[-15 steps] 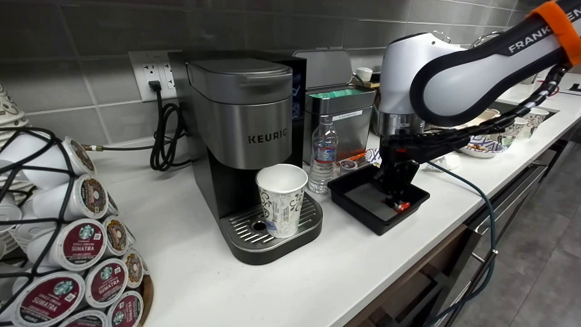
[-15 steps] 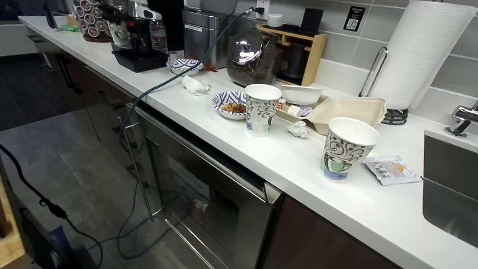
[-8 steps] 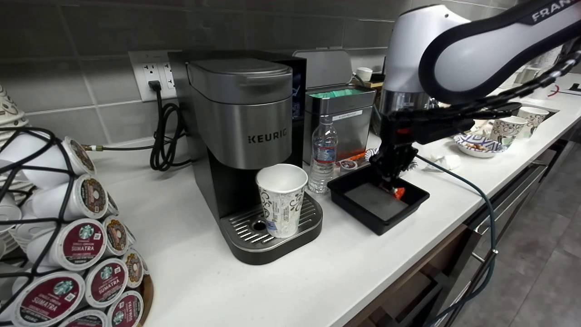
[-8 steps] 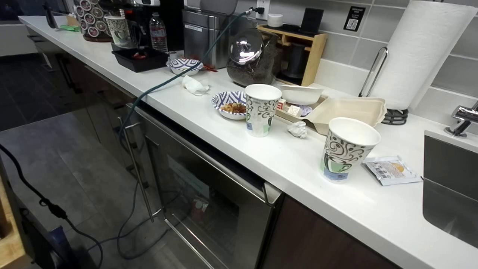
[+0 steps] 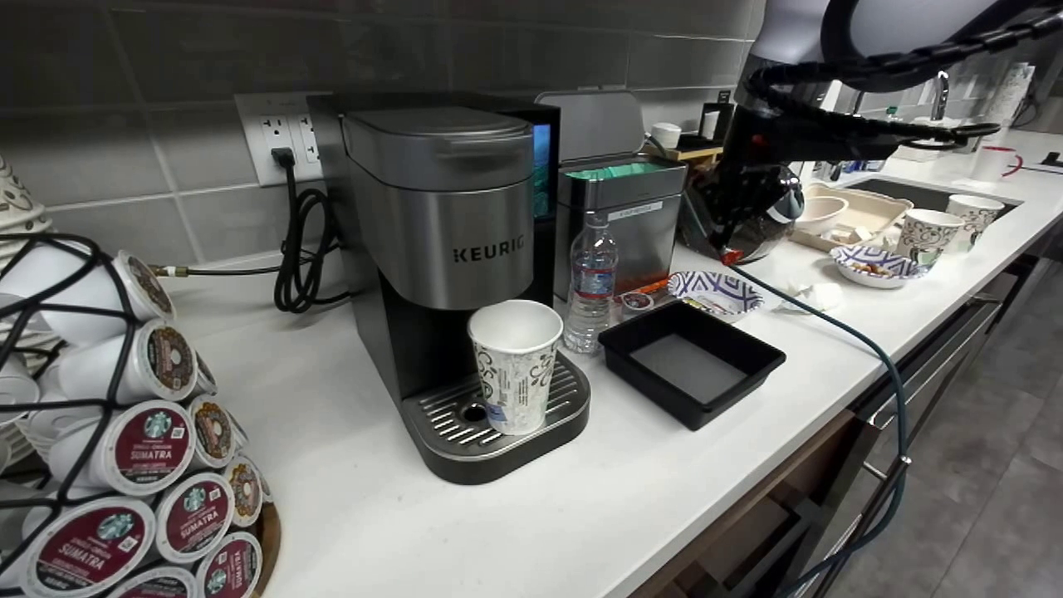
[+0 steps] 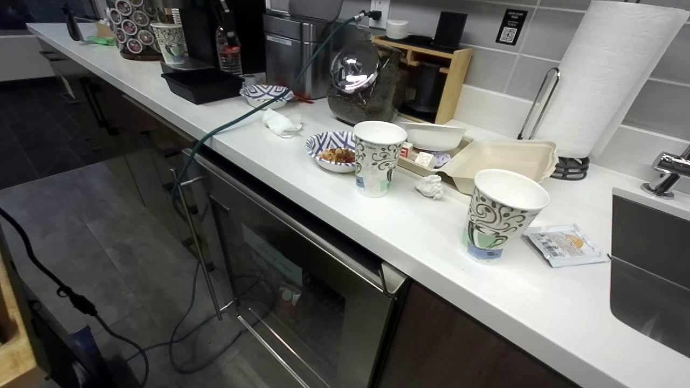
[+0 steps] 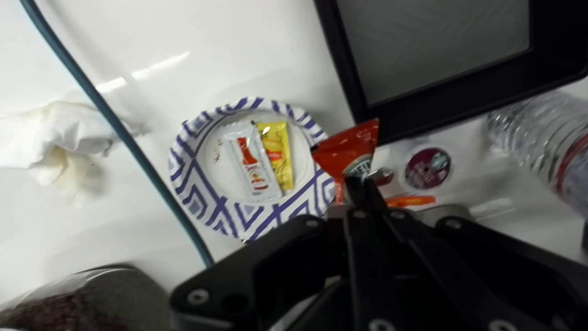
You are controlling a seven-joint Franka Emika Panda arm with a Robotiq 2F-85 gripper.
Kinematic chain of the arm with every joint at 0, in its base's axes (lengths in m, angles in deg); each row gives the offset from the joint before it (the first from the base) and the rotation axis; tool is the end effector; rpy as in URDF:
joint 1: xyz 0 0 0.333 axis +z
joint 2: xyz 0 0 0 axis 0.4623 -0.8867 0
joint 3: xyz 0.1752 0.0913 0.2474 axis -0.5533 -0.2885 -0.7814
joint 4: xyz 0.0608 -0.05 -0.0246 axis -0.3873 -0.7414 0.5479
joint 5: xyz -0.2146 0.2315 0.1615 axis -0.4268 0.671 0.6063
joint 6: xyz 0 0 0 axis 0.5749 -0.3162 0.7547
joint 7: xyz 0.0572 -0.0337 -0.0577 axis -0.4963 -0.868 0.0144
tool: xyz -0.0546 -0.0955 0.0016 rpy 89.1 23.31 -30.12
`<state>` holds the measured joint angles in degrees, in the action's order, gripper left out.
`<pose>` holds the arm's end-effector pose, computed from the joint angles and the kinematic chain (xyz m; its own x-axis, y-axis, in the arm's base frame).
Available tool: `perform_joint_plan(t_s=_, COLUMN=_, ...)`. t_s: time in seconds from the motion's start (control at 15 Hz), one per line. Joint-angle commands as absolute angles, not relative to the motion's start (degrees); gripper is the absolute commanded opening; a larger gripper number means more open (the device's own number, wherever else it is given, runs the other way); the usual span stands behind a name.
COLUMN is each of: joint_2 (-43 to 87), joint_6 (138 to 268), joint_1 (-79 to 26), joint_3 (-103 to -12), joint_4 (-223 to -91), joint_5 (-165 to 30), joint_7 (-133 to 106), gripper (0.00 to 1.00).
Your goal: Move the orange sachet from the black tray to the left bowl
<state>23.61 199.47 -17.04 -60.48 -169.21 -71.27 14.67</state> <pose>0.6012 0.0989 0.4268 0.9237 -0.3197 0.2112 -0.3243 -0.9459 -0.0137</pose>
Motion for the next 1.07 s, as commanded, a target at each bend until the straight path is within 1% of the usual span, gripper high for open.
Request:
perform_joint_plan(t_s=0.0, joint_2=21.6, joint_6=202.2, joint_1=-16.4, joint_3=-57.6, joint_4=-166.9, joint_5=-78.1, joint_7=25.9, gripper=0.0)
perform_joint_plan(t_s=0.2, joint_2=19.5, joint_6=200.0, joint_1=-16.3, joint_3=-56.3, joint_4=-164.1, joint_5=-82.8, joint_7=33.1, gripper=0.0)
perform_joint_plan(t_s=0.27, joint_2=19.2, joint_6=199.4, joint_1=-16.4, joint_3=-56.4, joint_4=-163.7, joint_5=-83.2, joint_7=34.1, gripper=0.26)
perform_joint_plan(t_s=0.33, joint_2=18.8, joint_6=199.0, joint_1=-16.5, joint_3=-56.5, joint_4=-163.4, joint_5=-83.1, joint_7=34.7, gripper=0.27)
perform_joint_plan(t_s=0.6, joint_2=18.8, joint_6=198.5, joint_1=-16.8, joint_3=-56.8, joint_4=-163.5, joint_5=-82.3, joint_7=35.9, gripper=0.56)
perform_joint_plan(t_s=0.67, joint_2=20.0, joint_6=197.8, joint_1=-17.5, joint_3=-58.0, joint_4=-164.7, joint_5=-80.0, joint_7=32.7, gripper=0.63)
perform_joint_plan(t_s=0.73, joint_2=21.3, joint_6=197.8, joint_1=-18.0, joint_3=-59.0, joint_4=-166.0, joint_5=-78.0, joint_7=30.5, gripper=0.72)
perform_joint_plan(t_s=0.87, joint_2=24.5, joint_6=195.9, joint_1=-19.0, joint_3=-61.6, joint_4=-168.9, joint_5=-72.9, joint_7=22.6, gripper=0.85)
perform_joint_plan(t_s=0.93, joint_2=26.0, joint_6=194.7, joint_1=-19.2, joint_3=-62.4, joint_4=-170.0, joint_5=-70.8, joint_7=19.6, gripper=0.94)
perform_joint_plan(t_s=1.0, joint_2=27.5, joint_6=193.1, joint_1=-19.2, joint_3=-63.1, joint_4=-171.3, joint_5=-69.5, joint_7=16.6, gripper=0.99)
